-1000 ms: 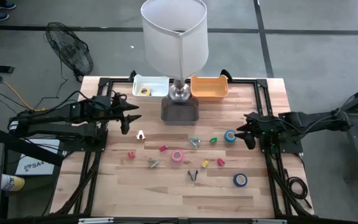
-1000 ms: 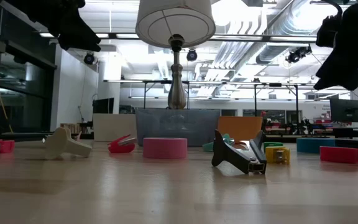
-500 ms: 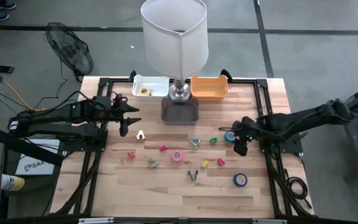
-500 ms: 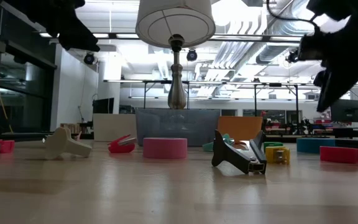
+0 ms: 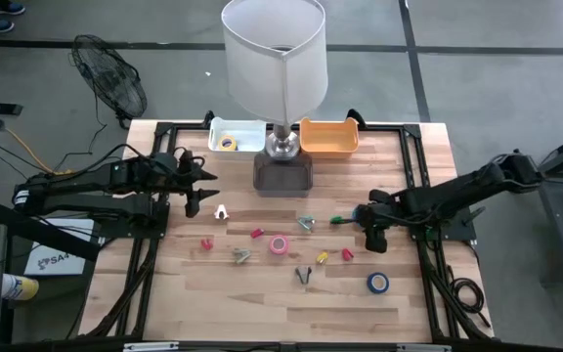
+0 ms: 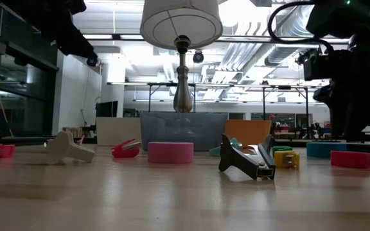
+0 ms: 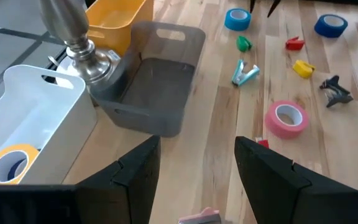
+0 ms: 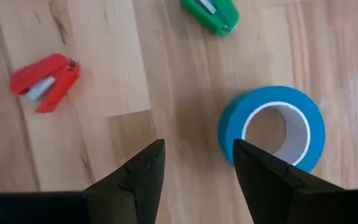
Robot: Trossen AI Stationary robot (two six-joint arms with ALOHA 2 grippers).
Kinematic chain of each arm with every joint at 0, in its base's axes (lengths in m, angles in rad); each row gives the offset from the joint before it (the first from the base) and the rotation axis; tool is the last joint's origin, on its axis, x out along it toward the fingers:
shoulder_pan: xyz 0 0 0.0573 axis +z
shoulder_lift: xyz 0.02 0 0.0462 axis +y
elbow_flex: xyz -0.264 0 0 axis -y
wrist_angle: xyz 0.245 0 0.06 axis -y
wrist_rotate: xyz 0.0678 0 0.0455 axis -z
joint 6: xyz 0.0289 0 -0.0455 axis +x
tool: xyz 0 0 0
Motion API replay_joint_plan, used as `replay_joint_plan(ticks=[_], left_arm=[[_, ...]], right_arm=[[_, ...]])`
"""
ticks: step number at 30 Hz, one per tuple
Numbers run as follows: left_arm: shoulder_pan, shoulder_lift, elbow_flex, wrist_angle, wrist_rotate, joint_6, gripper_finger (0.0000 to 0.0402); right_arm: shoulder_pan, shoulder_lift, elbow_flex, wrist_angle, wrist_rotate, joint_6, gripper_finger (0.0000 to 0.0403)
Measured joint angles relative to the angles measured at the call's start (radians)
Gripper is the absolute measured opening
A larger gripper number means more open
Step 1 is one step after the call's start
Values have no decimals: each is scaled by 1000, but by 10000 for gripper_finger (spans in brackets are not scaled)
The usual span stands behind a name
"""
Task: Pick and place Stapler, Stapler remover, tape
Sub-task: Put the light blue tape into the white bin
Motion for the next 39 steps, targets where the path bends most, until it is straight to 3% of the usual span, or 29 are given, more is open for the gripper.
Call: replay_joint_plan(ticks=[8,18,23,29,34,39], left_arm=[[0,0,0,-36,9,4,202],[0,0,0,-42,25,30,202],[0,0,0,-42,25,30,202],[0,0,0,-42,25,29,202],[0,0,0,-18,25,23,202],[0,1,0,41,25,24,202]], right_arm=[[0,89,0,38,83,-15,181],[-1,193,2,92,60,-16,175],[-1,188,0,99,42,28,129],[-1,157,-2,101,24,83,32],[-1,129,10,125,-23,140,28],[-4,112,111,172,-60,99,28]])
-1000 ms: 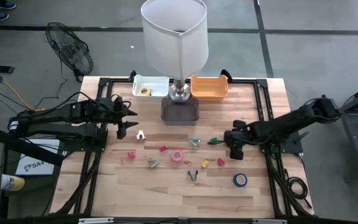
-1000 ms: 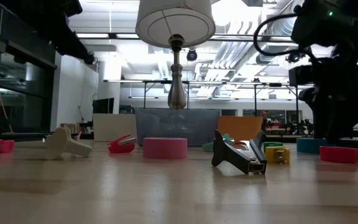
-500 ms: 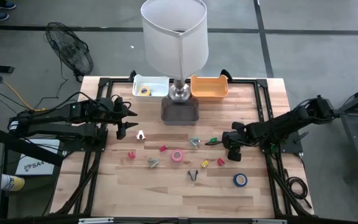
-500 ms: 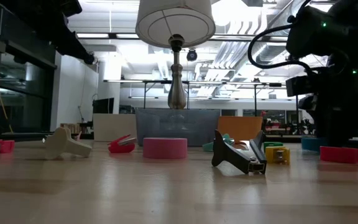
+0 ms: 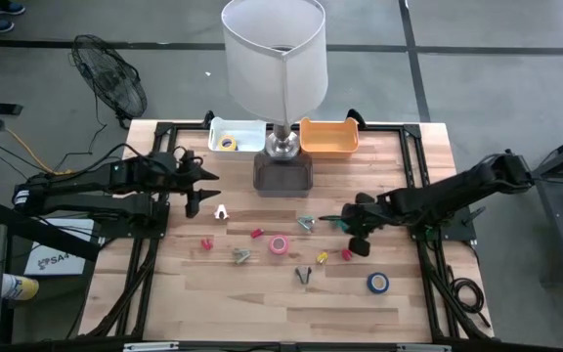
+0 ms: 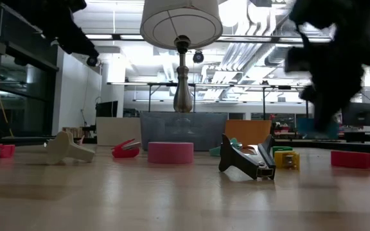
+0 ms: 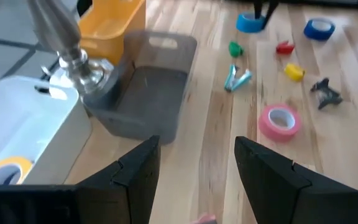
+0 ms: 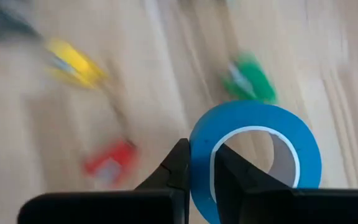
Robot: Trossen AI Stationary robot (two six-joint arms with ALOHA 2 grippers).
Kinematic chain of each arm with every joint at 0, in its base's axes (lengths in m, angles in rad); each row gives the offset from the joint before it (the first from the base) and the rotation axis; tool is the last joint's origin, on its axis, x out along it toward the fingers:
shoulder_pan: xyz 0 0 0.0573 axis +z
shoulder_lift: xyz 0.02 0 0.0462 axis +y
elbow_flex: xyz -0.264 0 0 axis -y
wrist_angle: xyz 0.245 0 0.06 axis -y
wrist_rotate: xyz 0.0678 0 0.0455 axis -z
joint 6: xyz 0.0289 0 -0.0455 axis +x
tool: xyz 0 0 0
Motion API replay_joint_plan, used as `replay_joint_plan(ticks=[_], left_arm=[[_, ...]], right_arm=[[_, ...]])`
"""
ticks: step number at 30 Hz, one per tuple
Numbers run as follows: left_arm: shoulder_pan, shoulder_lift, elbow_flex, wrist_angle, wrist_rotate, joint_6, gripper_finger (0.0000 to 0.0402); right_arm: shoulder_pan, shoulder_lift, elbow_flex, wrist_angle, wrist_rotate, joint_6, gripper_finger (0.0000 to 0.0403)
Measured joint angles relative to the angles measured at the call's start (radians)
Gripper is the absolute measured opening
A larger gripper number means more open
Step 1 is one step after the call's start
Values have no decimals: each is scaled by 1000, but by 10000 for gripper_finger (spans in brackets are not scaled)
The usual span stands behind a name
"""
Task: Pick and place Stapler, Stapler remover, tape
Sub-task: Put the light blue tape into the white bin
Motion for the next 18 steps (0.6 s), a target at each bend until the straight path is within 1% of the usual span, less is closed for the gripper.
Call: replay_joint_plan(ticks=[5,9,18], left_arm=[[0,0,0,94,2,17,202],[0,3,0,193,32,54,202],[0,62,0,424,73,127,202]], right_arm=[[-27,0,143,107,-19,-106,28],[-59,0,241,196,-31,-181,28],[-117,23,376,459,-25,-356,28]])
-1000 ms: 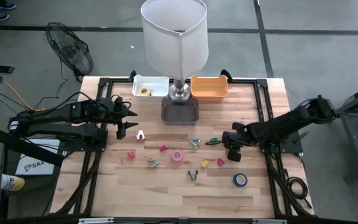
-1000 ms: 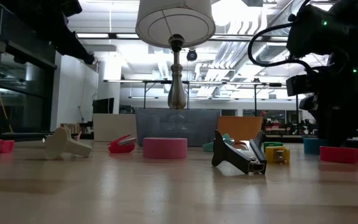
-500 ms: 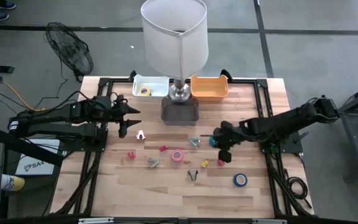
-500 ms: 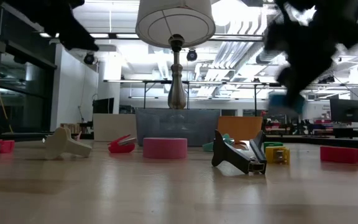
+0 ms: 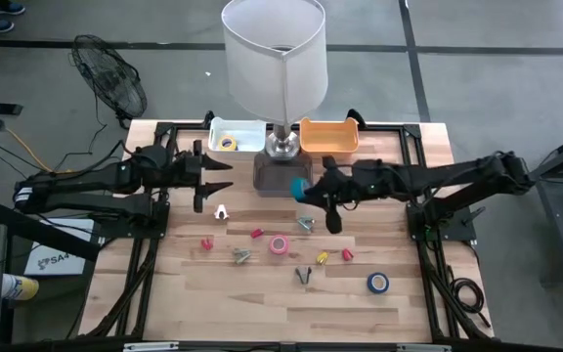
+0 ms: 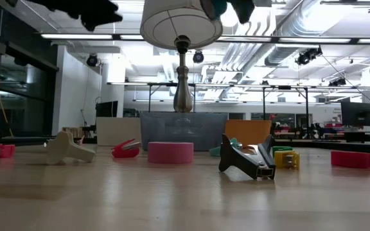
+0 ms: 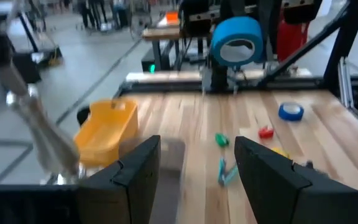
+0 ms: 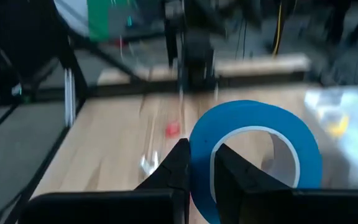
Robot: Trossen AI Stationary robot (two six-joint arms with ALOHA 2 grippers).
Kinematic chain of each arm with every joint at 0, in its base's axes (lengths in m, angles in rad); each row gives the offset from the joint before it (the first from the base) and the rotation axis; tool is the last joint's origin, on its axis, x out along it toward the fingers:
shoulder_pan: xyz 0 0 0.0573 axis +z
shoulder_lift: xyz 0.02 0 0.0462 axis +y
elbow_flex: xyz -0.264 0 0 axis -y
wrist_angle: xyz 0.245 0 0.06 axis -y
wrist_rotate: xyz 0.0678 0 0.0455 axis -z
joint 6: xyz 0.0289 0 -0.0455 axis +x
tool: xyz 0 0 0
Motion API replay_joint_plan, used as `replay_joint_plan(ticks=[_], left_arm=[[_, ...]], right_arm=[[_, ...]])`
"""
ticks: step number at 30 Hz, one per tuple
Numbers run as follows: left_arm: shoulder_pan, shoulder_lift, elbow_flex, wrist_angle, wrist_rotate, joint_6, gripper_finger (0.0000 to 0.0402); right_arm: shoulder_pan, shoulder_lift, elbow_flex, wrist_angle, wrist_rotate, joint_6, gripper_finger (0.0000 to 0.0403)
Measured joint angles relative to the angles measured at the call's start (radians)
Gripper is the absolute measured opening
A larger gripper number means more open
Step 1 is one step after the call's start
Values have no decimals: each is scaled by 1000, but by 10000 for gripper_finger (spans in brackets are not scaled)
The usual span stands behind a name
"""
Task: Pick and place Stapler, Stapler remover, tape
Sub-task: Put the light blue tape into the white bin
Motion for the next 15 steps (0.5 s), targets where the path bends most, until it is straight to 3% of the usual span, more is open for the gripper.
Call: replay_joint_plan(ticks=[6,15], left_arm=[[0,78,0,185,19,16,202],[0,187,0,446,91,30,202]], right_arm=[[-26,96,64,189,-38,-74,28],[-67,249,155,459,-277,-38,28]])
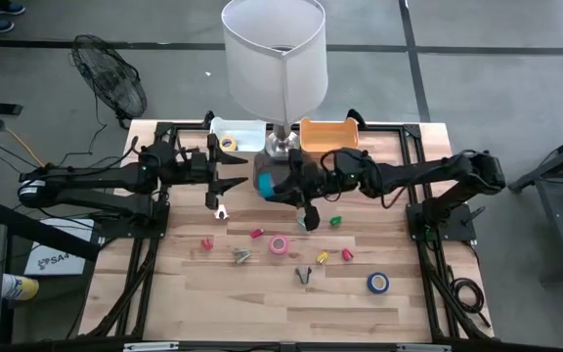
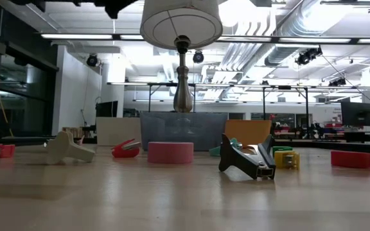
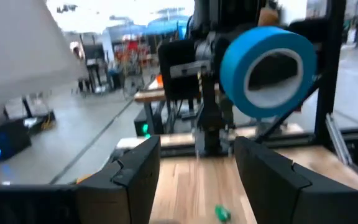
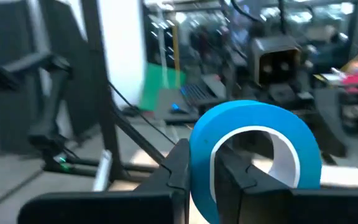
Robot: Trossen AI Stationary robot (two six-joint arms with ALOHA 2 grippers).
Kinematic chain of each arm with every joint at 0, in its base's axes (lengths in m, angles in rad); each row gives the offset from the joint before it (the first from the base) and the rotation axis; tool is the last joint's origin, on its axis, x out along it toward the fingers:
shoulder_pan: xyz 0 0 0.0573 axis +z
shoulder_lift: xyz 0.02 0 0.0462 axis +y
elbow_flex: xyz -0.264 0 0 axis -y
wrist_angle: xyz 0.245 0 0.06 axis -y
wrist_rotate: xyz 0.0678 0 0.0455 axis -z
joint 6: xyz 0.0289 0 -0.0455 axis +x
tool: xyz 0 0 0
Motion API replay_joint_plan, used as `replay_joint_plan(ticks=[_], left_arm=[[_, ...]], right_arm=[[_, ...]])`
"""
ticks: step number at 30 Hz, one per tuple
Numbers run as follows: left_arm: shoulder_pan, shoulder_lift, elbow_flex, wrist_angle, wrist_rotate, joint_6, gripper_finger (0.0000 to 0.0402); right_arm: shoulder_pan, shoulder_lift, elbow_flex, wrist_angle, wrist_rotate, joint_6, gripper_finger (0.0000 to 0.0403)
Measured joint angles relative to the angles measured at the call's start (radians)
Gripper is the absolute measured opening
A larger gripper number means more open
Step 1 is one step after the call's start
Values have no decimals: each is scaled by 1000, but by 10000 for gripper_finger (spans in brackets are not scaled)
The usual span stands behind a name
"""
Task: Pick and place Stapler, Stapler remover, tape
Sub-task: Put the light blue tape into the white bin
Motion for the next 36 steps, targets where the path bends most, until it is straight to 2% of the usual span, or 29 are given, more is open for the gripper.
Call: replay_joint_plan(ticks=[6,9,14,22,36], left_arm=[[0,6,0,65,23,0,202],[0,6,0,85,31,0,202],[0,6,1,96,44,0,202],[0,6,1,102,10,4,202],[0,6,1,94,-31,27,202]], right_arm=[[-30,49,13,119,-88,66,28],[-40,62,13,145,-91,74,28],[-47,83,13,154,-34,68,28],[-46,123,13,195,47,12,28],[-44,125,13,229,85,-40,28]])
